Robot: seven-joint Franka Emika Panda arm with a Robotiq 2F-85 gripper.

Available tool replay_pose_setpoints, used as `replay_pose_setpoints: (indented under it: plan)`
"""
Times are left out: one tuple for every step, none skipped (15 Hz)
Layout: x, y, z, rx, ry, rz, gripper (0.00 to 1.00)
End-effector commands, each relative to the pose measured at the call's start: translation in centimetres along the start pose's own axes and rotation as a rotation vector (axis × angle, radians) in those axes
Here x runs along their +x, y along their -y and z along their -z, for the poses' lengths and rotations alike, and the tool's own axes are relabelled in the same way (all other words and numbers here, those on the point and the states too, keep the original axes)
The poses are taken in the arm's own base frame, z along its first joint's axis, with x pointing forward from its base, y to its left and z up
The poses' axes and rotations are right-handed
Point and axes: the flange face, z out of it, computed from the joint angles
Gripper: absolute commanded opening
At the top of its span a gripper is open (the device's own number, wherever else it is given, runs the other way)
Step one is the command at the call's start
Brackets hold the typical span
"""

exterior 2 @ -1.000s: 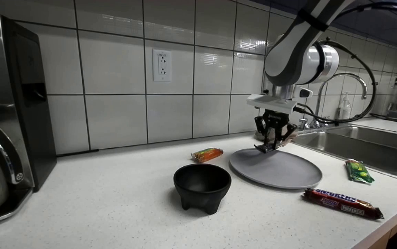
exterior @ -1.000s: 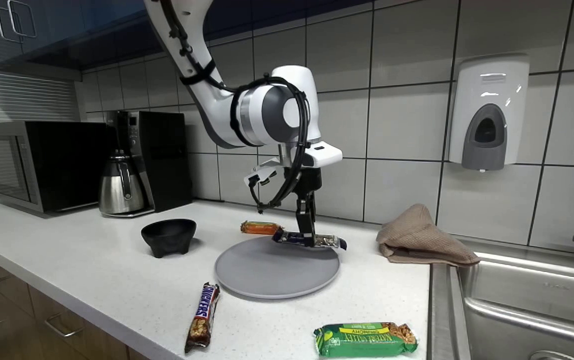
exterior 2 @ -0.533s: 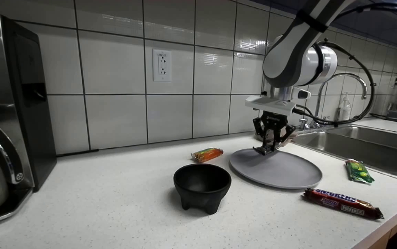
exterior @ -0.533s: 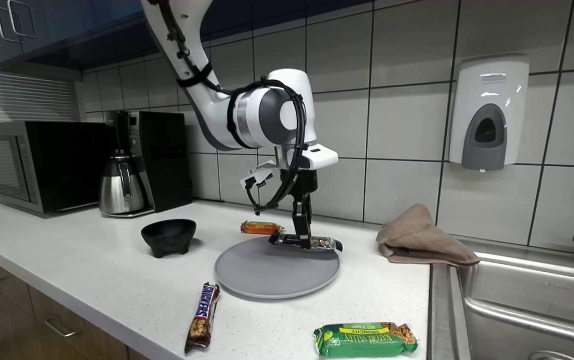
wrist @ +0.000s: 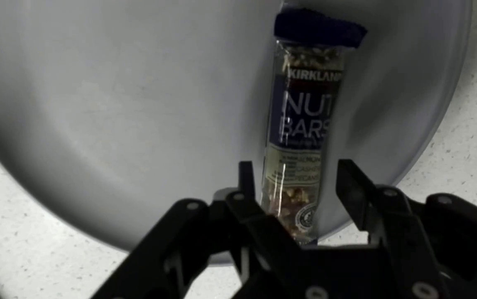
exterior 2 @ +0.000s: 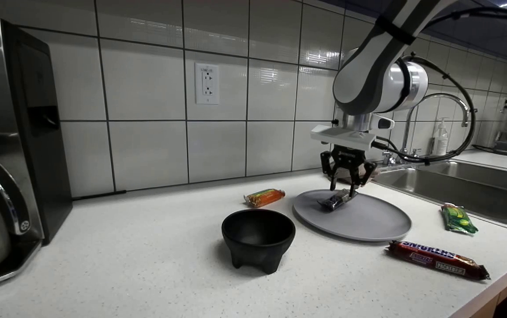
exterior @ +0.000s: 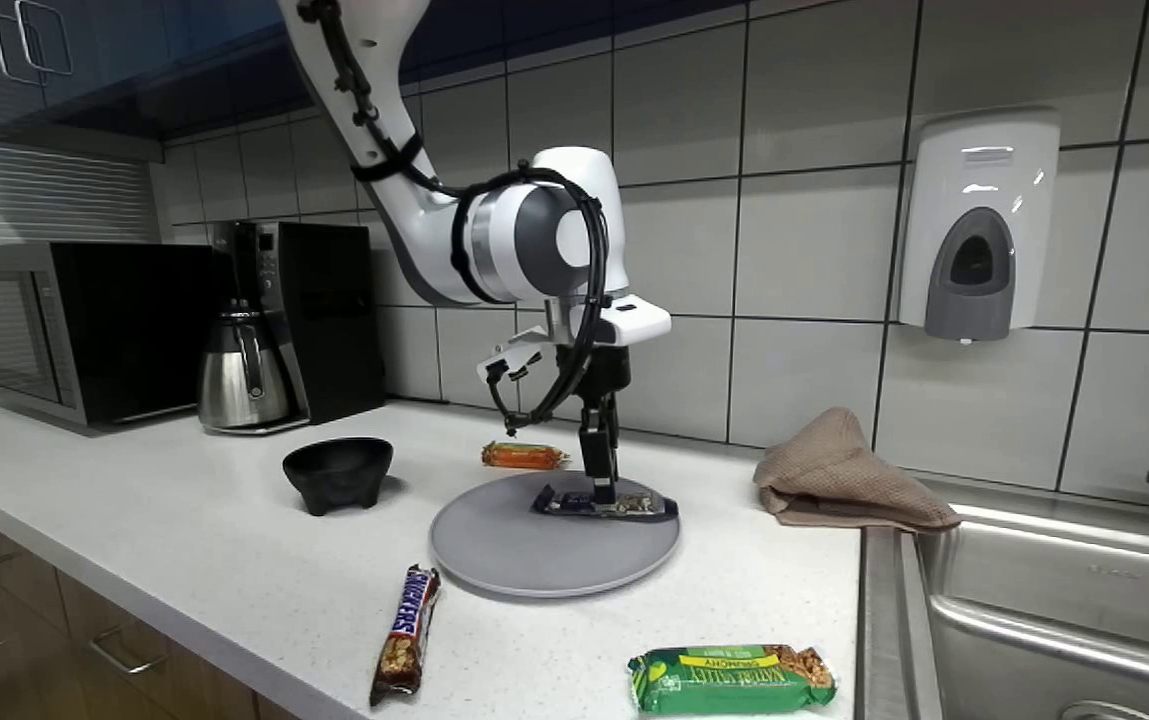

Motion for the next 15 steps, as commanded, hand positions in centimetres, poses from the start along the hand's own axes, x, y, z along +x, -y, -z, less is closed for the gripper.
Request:
replay_pose_setpoints:
  plan:
    - [0.5, 0.4, 0.6, 0.005, -0.01, 0.0, 0.85]
    - [0.6, 0.4, 0.8, 0.008, -0.01, 0.001, 0.94]
    - [0.6, 0.3, 1.0, 0.011, -0.01, 0.007, 0.99]
    - [0.7, 0.3, 1.3, 0.013, -0.009, 0.013, 1.0]
    - [0.7, 0.2, 1.6, 0.017, -0.004, 0.02, 1.0]
    - [0.8, 0.1, 1.8, 0.02, 0.002, 0.025, 1.0]
    - [0.9, -0.2, 2.1, 0.021, 0.004, 0.036, 1.0]
    - [0.9, -0.3, 2.3, 0.023, 0.006, 0.046, 1.0]
    - [1.1, -0.6, 2.6, 0.025, 0.014, 0.059, 1.0]
    - [1.2, -0.8, 2.8, 0.028, 0.019, 0.076, 1.0]
    - [1.5, -1.1, 3.0, 0.029, 0.025, 0.092, 1.0]
    - [1.8, -1.5, 3.1, 0.029, 0.027, 0.104, 1.0]
    - [2.1, -1.9, 3.3, 0.028, 0.031, 0.118, 1.0]
    - [2.4, -2.4, 3.4, 0.024, 0.035, 0.129, 1.0]
    - [2.7, -2.8, 3.5, 0.021, 0.037, 0.14, 1.0]
